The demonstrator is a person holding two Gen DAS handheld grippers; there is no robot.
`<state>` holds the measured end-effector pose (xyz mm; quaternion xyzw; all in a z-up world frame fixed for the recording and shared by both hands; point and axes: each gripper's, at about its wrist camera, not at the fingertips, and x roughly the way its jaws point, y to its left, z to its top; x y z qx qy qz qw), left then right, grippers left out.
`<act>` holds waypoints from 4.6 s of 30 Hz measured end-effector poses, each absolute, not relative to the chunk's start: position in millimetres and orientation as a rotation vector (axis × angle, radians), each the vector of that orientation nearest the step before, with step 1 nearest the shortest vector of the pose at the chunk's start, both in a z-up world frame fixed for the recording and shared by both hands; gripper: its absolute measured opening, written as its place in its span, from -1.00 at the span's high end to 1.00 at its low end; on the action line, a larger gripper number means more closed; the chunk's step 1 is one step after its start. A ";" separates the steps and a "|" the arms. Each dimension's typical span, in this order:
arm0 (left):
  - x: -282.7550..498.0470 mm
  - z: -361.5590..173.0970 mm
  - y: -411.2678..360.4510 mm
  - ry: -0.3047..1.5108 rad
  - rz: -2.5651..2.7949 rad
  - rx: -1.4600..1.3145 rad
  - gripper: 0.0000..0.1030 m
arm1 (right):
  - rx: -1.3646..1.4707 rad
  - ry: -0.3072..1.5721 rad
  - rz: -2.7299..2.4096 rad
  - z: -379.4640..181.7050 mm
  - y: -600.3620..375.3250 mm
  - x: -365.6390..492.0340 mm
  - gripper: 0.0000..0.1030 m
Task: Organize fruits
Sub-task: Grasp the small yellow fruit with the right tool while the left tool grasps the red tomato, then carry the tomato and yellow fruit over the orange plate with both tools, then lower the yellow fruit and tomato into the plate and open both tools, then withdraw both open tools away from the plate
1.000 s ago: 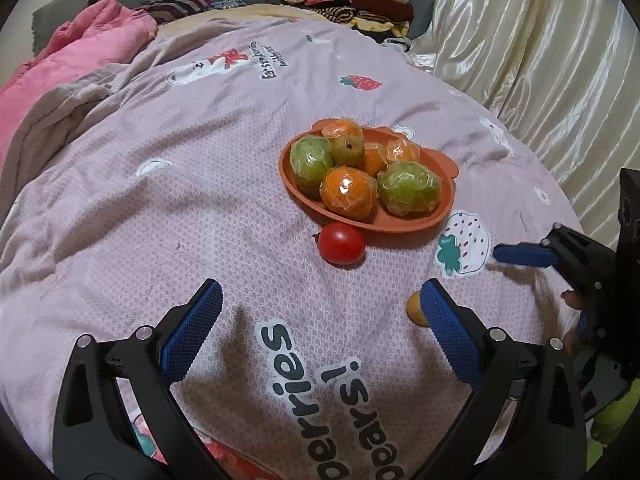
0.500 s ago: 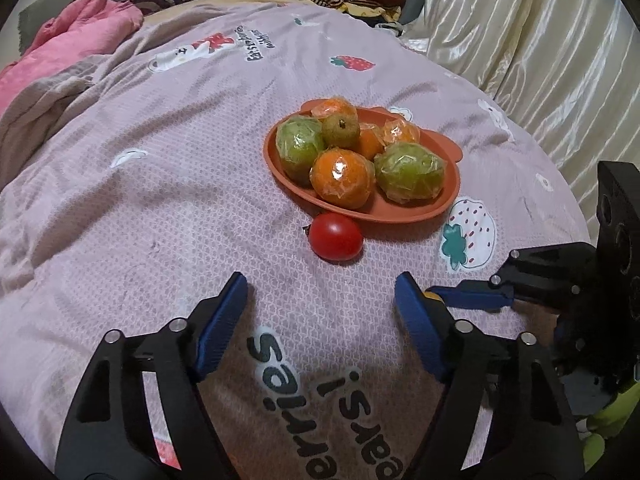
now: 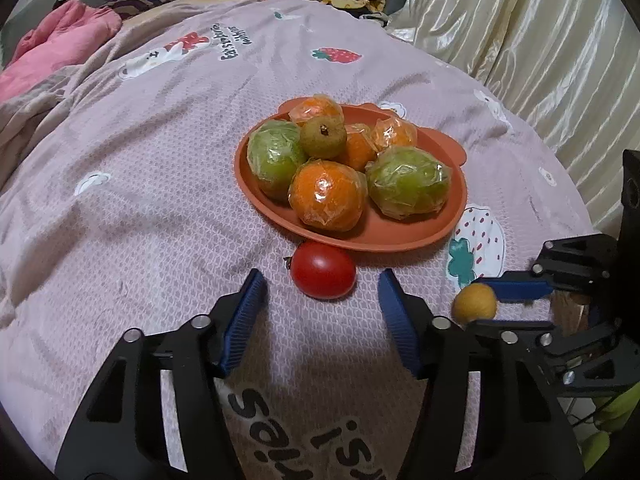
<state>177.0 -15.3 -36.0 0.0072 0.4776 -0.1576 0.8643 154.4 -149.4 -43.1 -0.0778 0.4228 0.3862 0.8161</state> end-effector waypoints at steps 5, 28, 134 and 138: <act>181.9 -38.8 -17.5 1.004 -0.340 0.026 0.22 | -0.148 0.894 0.818 -39.8 -156.5 155.5 0.53; 156.0 0.9 -14.0 0.913 -0.366 -0.055 0.50 | -0.111 0.795 0.760 2.0 -187.7 171.5 0.53; 185.6 4.8 -38.3 0.905 -0.340 -0.046 0.14 | -0.169 0.750 0.721 23.9 -182.1 226.6 -0.29; 182.2 10.3 -36.1 0.893 -0.329 -0.047 0.03 | -0.170 0.741 0.709 28.5 -183.8 222.4 -0.39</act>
